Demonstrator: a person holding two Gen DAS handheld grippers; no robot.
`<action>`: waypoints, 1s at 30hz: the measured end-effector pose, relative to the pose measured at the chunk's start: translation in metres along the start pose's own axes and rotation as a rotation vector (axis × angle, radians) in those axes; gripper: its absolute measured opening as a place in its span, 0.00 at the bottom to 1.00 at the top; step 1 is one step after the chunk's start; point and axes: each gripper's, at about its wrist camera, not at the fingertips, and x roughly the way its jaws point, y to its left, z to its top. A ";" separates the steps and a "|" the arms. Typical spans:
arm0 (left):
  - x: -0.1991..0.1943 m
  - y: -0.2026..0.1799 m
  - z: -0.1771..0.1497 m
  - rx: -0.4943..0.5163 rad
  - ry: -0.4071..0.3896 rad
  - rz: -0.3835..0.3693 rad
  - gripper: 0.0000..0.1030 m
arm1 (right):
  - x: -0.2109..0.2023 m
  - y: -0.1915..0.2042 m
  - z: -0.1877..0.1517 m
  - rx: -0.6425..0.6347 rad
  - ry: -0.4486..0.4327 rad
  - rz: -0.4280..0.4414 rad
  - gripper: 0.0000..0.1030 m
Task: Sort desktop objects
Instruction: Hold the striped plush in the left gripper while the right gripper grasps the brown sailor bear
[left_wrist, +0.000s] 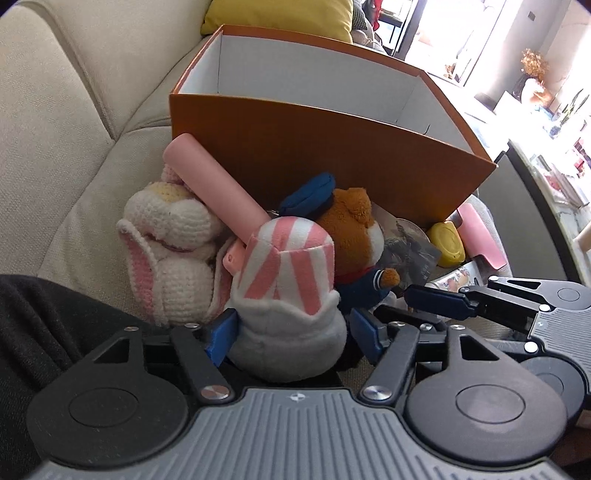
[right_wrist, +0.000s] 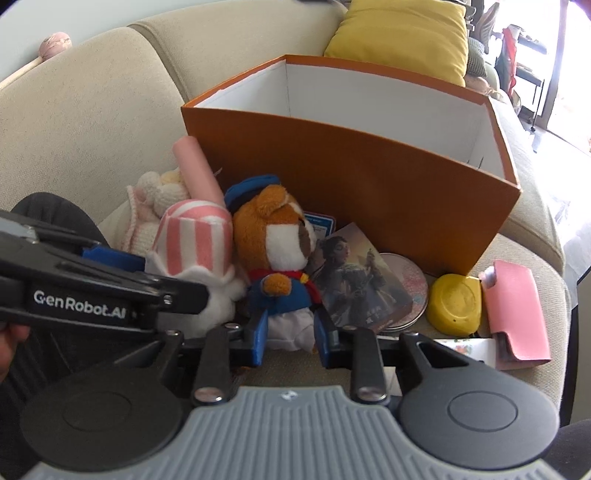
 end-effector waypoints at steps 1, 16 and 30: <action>0.001 -0.001 0.001 0.006 -0.001 0.010 0.76 | 0.000 0.000 -0.001 -0.003 0.002 0.005 0.30; -0.028 0.036 0.010 0.009 0.011 -0.048 0.57 | 0.003 0.033 0.007 -0.118 -0.046 0.097 0.14; -0.054 0.065 0.007 -0.158 -0.014 -0.093 0.71 | 0.011 0.048 0.013 -0.120 -0.024 0.096 0.02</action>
